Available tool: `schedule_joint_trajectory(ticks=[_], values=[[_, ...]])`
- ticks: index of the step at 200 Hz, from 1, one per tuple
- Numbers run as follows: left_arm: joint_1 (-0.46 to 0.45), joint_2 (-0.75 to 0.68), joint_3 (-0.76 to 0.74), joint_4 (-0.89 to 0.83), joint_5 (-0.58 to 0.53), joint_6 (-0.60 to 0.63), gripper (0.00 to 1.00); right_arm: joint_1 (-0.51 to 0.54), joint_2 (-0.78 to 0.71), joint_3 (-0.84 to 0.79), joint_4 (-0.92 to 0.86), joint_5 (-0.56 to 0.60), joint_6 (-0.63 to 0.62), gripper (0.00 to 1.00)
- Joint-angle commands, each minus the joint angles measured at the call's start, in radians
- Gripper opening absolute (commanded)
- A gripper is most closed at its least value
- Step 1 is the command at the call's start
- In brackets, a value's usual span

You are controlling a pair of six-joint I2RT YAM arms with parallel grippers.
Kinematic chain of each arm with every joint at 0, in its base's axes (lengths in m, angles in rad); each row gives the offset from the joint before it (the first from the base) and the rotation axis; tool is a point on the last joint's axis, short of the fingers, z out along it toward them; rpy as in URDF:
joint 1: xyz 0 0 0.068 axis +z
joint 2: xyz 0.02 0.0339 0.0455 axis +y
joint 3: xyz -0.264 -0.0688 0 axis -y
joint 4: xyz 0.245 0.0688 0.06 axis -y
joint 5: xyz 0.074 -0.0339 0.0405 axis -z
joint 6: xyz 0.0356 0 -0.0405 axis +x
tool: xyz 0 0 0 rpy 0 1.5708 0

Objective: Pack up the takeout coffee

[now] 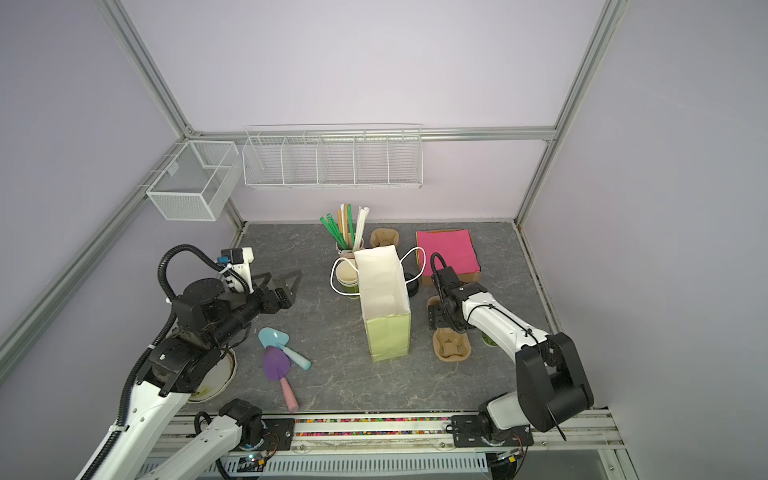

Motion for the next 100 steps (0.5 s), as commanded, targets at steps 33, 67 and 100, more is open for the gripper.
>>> schedule_joint_trajectory(ticks=[33, 67, 100], values=[[0.006, 0.003, -0.008, 0.007, 0.006, 0.014, 0.99, -0.002, 0.014, -0.024, 0.013, 0.003, 0.007, 0.89], [0.005, 0.001, -0.009, 0.008, 0.004, 0.014, 0.99, 0.004, 0.037, -0.026, 0.012, 0.049, 0.008, 0.89], [0.005, 0.004, -0.007, 0.007, 0.005, 0.017, 0.99, 0.005, 0.032, -0.029, 0.026, 0.026, 0.001, 0.89]])
